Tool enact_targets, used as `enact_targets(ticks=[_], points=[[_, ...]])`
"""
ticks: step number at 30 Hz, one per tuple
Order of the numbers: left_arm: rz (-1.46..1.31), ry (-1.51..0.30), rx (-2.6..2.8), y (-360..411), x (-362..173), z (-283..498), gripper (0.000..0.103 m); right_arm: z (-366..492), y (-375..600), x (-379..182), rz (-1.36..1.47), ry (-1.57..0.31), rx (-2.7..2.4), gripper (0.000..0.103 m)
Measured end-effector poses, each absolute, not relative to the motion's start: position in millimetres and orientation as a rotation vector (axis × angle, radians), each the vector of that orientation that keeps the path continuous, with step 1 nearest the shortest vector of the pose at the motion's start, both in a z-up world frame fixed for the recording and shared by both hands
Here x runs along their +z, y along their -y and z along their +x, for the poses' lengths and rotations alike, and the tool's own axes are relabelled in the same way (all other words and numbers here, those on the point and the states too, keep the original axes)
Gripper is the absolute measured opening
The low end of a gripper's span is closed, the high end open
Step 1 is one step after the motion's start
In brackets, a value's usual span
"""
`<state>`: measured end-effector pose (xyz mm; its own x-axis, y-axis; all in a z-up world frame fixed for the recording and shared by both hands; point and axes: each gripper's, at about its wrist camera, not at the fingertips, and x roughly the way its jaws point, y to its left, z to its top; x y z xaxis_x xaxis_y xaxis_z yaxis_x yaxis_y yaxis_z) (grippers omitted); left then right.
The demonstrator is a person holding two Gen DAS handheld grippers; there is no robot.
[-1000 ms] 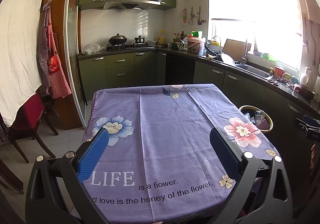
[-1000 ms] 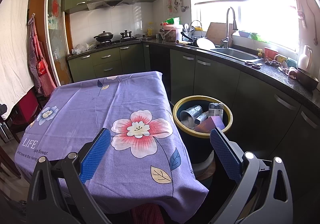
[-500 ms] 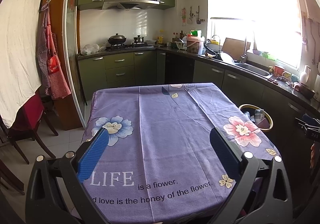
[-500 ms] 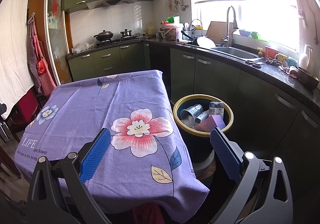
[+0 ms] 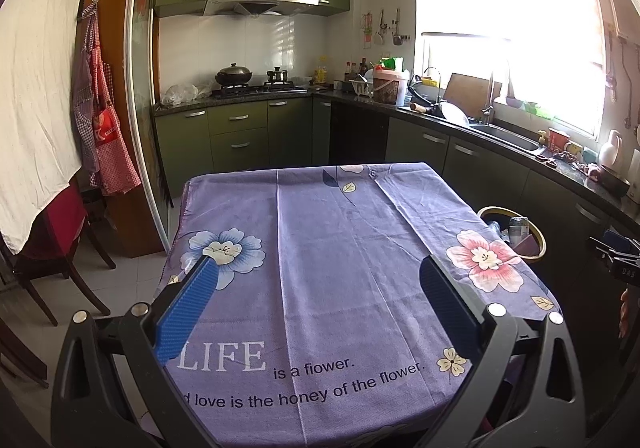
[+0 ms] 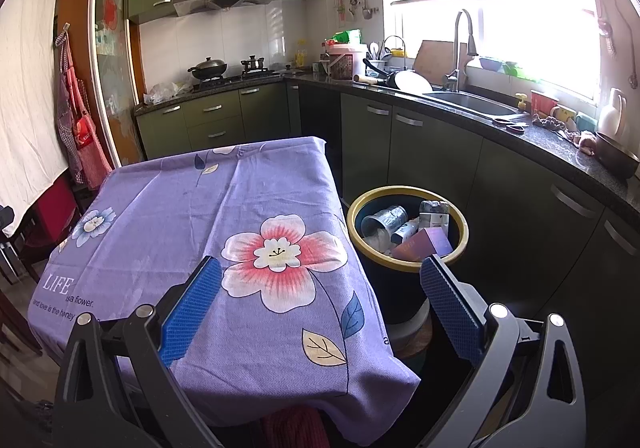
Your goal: Collect trash
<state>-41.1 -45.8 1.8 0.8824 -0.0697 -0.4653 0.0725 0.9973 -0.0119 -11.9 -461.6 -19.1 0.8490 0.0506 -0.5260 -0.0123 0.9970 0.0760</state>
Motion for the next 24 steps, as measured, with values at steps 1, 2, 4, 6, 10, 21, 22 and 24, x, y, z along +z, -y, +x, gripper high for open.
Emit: enact_targets(ticks=[1, 2, 4, 6, 10, 21, 22, 24], points=[[0.003, -0.484, -0.075, 45, 2, -41, 0.096, -12, 462, -19, 0.070, -0.556, 0.033, 0.098], [0.000, -0.484, -0.078, 45, 2, -41, 0.096, -12, 461, -20, 0.070, -0.557, 0.034, 0.098], [-0.007, -0.486, -0.090, 45, 2, -40, 0.096, -12, 462, -20, 0.071, -0.557, 0.034, 0.098], [0.005, -0.477, -0.100, 46, 1, -41, 0.096, -12, 462, -20, 0.071, -0.558, 0.033, 0.098], [0.019, -0.476, -0.101, 49, 1, -39, 0.096, -12, 461, -20, 0.071, -0.558, 0.033, 0.098], [-0.017, -0.541, -0.074, 41, -7, -20, 0.096, -5, 459, -26, 0.066, -0.571, 0.039, 0.098], [-0.020, -0.549, -0.073, 40, -9, -16, 0.096, -3, 458, -27, 0.063, -0.574, 0.042, 0.098], [-0.018, -0.556, -0.072, 37, -12, -9, 0.096, 2, 456, -29, 0.055, -0.582, 0.044, 0.098]])
